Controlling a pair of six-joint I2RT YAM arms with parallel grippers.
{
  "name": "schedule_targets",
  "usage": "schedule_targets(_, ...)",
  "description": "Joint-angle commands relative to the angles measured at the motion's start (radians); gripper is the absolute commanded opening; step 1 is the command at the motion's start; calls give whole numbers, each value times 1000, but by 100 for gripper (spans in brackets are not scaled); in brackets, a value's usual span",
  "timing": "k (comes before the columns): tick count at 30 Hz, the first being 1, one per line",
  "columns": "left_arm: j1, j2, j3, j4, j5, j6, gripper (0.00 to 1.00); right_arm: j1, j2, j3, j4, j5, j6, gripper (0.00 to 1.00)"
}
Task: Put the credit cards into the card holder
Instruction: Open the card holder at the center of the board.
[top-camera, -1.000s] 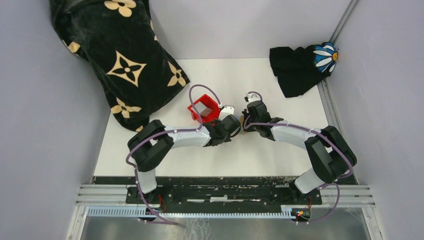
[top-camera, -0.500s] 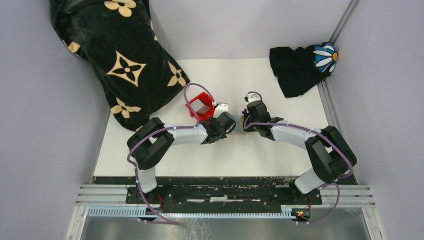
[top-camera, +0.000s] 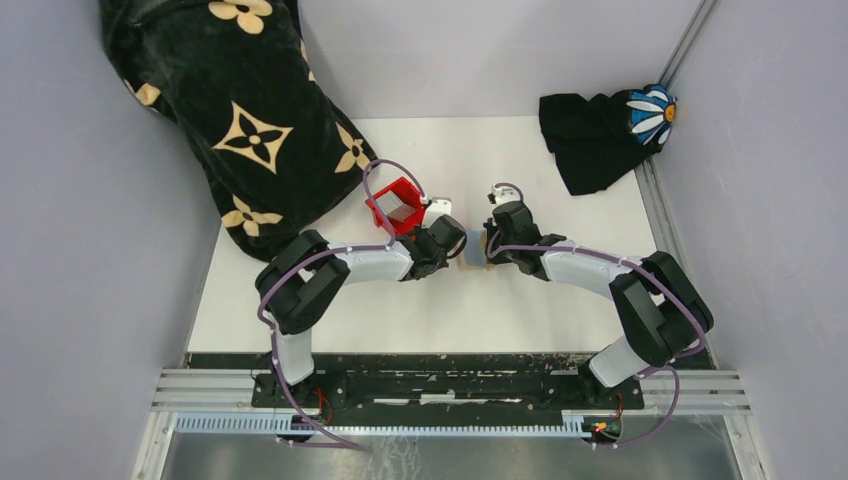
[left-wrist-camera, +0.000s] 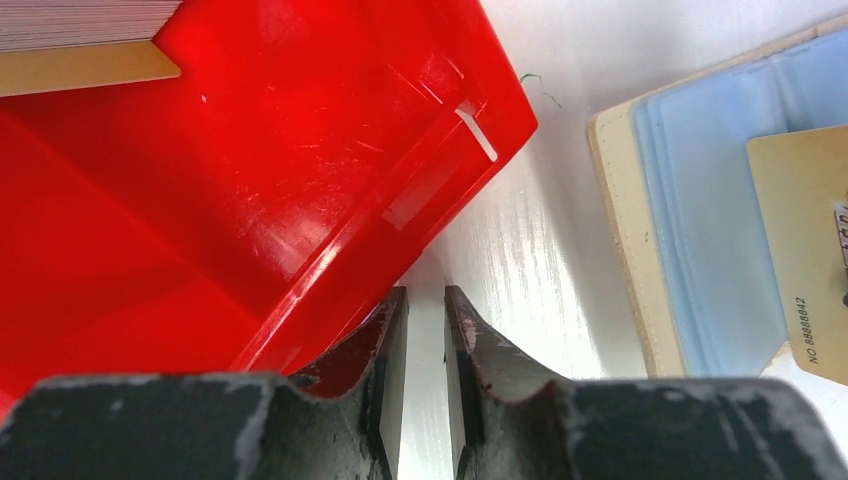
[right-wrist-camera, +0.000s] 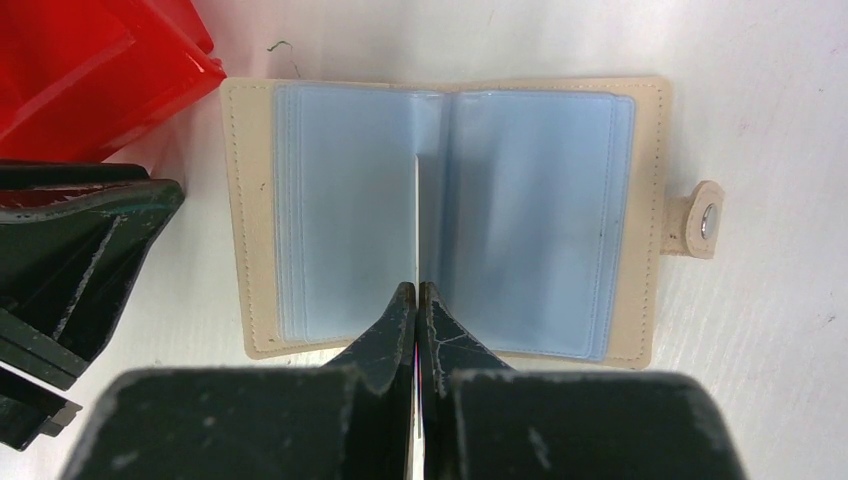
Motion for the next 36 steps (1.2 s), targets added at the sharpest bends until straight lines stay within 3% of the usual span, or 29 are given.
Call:
schedule_targets(1, -3, -19, 26, 55, 8, 45, 27, 9, 4, 27, -23, 20, -9, 1)
schedule_targets(14, -61, -236, -62, 236, 111, 39, 27, 9, -18, 37, -27, -11, 11, 1)
schedule_targets(26, -63, -78, -27, 351, 223, 22, 26, 10, -29, 34, -16, -47, 36, 1)
schedule_targets(36, -60, 27, -34, 375, 210, 10, 26, 10, -58, 25, -16, -53, 39, 1)
